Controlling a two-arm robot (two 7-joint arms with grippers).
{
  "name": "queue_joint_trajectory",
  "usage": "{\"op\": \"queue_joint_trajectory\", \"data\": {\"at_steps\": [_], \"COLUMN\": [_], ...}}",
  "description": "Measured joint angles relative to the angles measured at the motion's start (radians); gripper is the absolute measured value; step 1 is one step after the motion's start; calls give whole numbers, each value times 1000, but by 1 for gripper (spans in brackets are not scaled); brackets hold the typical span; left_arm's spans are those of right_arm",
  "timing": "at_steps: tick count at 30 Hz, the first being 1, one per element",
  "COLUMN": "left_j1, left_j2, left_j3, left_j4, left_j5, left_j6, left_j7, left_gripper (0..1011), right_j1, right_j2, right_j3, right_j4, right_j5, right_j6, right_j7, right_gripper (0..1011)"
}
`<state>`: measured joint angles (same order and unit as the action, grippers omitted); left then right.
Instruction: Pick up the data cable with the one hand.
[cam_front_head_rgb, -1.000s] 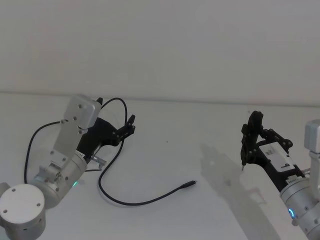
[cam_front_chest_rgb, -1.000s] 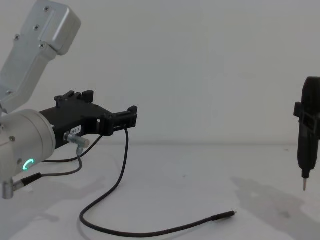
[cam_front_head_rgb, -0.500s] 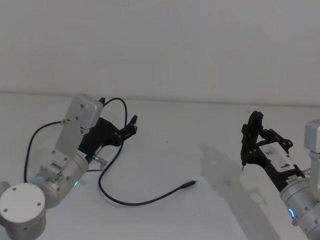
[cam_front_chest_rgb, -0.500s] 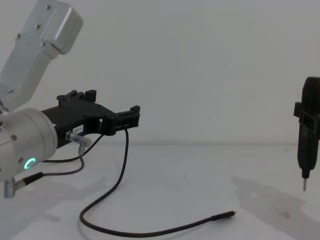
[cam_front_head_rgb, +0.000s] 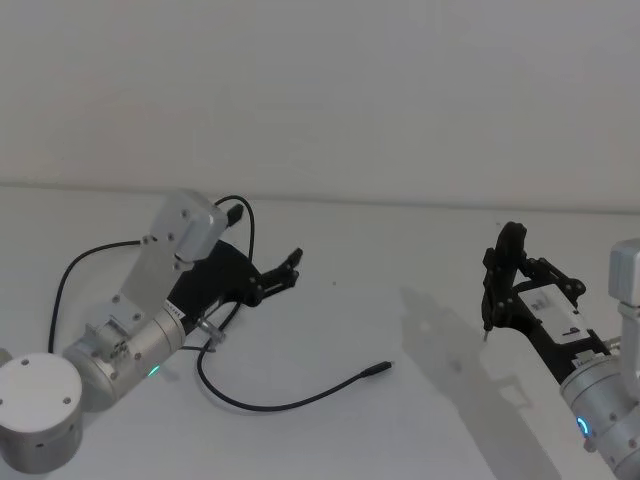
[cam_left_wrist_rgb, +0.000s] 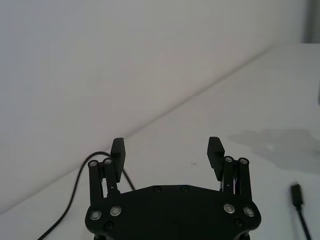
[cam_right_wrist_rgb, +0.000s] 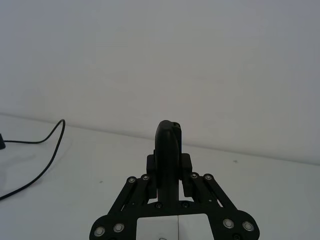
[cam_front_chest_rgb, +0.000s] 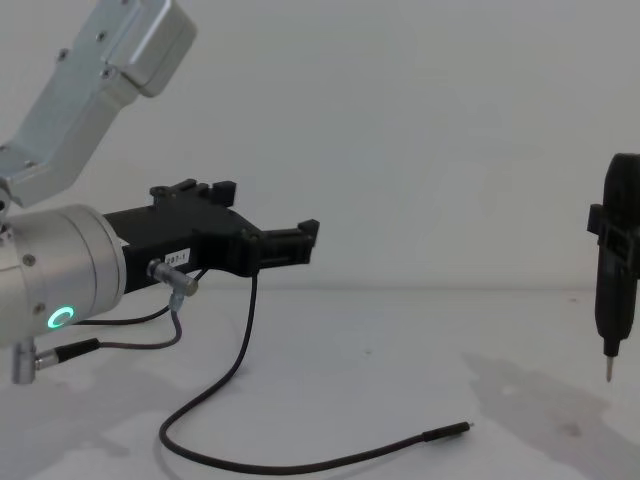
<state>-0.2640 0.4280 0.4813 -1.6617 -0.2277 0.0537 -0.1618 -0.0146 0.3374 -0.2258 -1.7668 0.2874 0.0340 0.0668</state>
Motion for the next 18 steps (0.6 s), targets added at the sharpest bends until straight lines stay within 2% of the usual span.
{"op": "queue_joint_trajectory", "data": {"at_steps": [8,18], "left_j1": [-21,-68], "left_j2": [45,122], "left_j3": [13,38], "left_j4": [-23,-51], "left_j5": [-20,-47], "left_j6": [27,81], "left_j7": [-105,-284], "left_gripper": [1001,1001], "right_j1": [0,0], "right_j2": [0,0], "right_j3": [0,0], "right_j4": [0,0], "right_j5": [0,0], "right_j6": [0,0], "right_j7": [0,0], "right_gripper": [268,268]}}
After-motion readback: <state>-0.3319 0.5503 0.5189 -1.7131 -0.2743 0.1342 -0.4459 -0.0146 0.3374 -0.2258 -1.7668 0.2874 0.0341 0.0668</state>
